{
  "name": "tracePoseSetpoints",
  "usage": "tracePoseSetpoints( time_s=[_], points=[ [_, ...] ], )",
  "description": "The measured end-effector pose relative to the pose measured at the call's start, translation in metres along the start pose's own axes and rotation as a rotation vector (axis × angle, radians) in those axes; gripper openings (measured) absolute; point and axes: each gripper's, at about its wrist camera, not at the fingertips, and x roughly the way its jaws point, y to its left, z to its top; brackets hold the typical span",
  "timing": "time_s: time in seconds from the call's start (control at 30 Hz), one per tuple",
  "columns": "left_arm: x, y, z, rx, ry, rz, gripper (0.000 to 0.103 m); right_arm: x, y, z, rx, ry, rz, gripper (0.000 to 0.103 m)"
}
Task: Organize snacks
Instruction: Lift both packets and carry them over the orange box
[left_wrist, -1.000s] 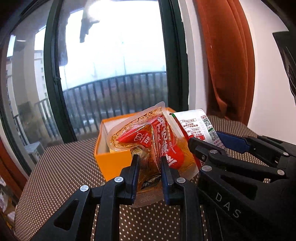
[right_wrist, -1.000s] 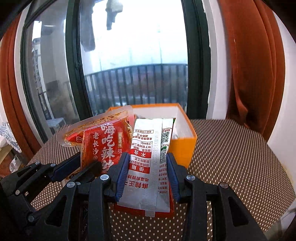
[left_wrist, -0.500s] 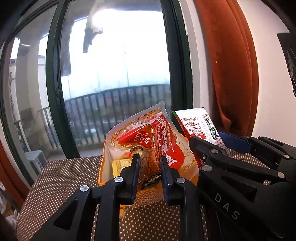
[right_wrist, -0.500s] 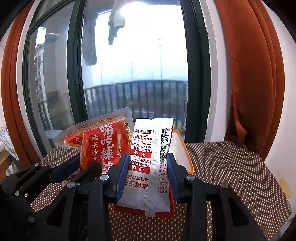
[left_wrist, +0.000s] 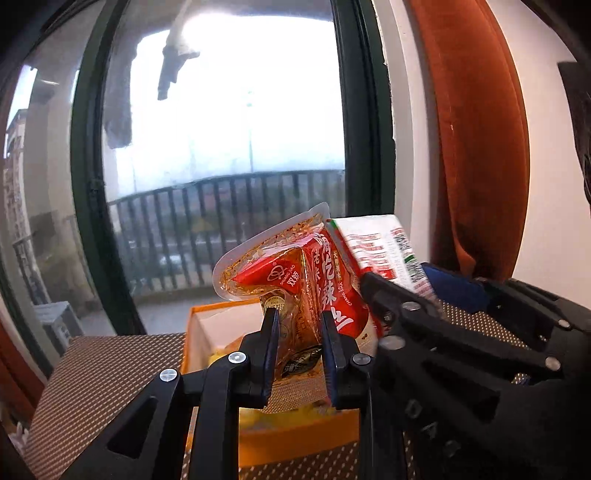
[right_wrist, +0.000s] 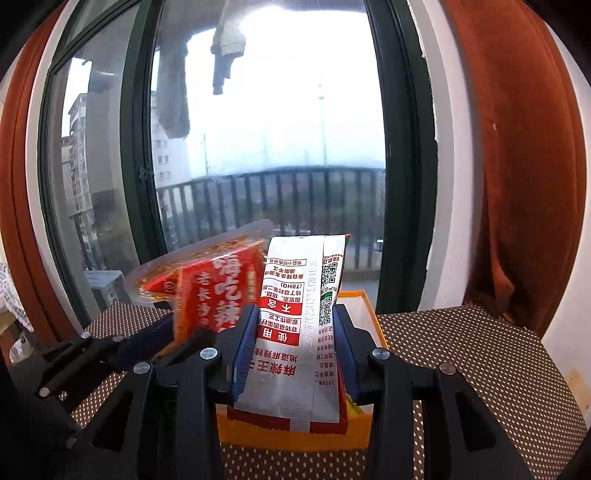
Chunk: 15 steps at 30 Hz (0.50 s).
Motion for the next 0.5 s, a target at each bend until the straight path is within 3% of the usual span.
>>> tracePoseSetpoints(
  time_s=[0.17,0.5],
  points=[
    [0.031,0.008,0.003,-0.01,0.015,-0.011,0.02,0.031,-0.01,0.003,0.026,0.017,-0.015,0.044],
    [0.09,0.025,-0.013,-0.065,0.139,-0.019,0.02,0.096,-0.012,-0.009,0.05,0.131,-0.004,0.044]
  ],
)
